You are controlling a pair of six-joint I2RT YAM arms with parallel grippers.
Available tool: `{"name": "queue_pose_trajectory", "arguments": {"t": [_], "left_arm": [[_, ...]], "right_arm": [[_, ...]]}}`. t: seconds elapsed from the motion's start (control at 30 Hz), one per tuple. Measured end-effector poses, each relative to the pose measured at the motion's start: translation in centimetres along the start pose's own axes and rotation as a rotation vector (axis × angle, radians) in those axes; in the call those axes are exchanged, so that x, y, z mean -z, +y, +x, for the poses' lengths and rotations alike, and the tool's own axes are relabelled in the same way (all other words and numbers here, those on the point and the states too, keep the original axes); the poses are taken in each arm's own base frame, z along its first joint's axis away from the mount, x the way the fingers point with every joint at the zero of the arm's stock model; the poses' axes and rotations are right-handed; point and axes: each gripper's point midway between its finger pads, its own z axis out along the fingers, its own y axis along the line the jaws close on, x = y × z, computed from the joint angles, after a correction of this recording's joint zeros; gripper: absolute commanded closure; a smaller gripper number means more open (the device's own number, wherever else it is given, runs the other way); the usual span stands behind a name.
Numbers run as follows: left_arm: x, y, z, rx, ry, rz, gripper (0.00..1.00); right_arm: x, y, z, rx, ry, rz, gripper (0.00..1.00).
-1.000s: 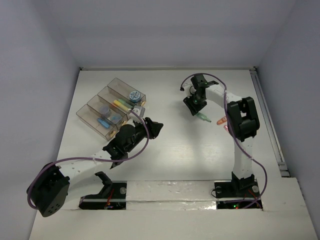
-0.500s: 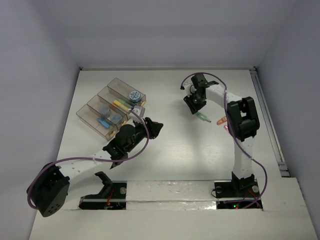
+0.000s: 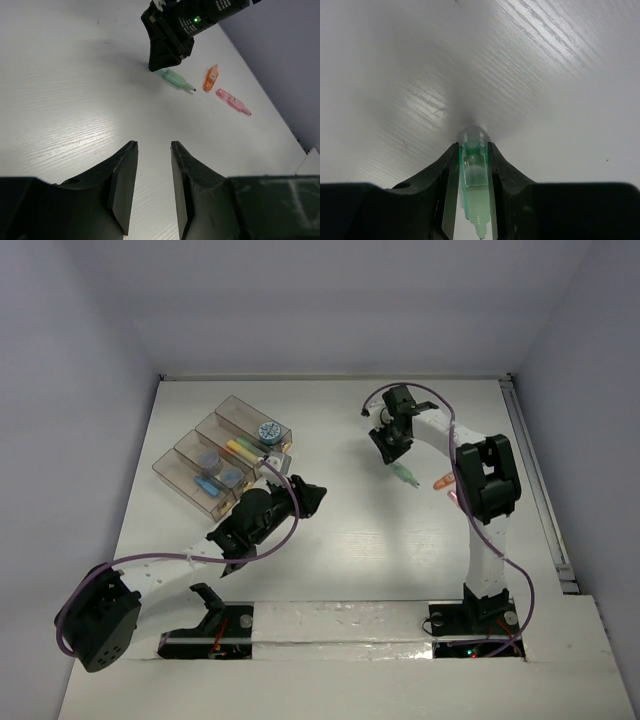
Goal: Sort the stationery into containers
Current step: Pick up the pen from the center of the board, then close the pen cap on the pen.
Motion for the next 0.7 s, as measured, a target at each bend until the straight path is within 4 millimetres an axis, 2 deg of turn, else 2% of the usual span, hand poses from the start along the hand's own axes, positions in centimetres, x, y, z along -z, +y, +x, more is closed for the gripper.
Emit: {"name": "queue_pose_trajectory", "arguments": {"t": [0.07,0.17,0.4,0.5,0.7], "left_arm": [[0.0,0.0,0.1,0.000,0.003,-0.001,0.71],[0.0,0.1,0.1,0.000,0.004,-0.002,0.71],[-0.1,0.3,-0.1,0.016,-0.001,-0.009,0.71],[-0.1,0.4,-0.3,0.042,-0.003,-0.005,0.71],[-0.4,-0.7,-0.2,0.079,0.007,0.057,0.69]], "right_arm": [[0.6,0.3,-0.3,-0.011,-0.020,-0.004,0.80],[2.4,1.2,-1.5,-0.025,-0.087,-0.013,0.80],[10.9,6.7,-5.1,-0.080,-0.425,-0.130,0.80],[13.5,8.7,-5.3,-0.135,-0.539,-0.196,0.80],[15.7,10.9,-4.7,-0.306,-0.647,-0.305,0.80]]}}
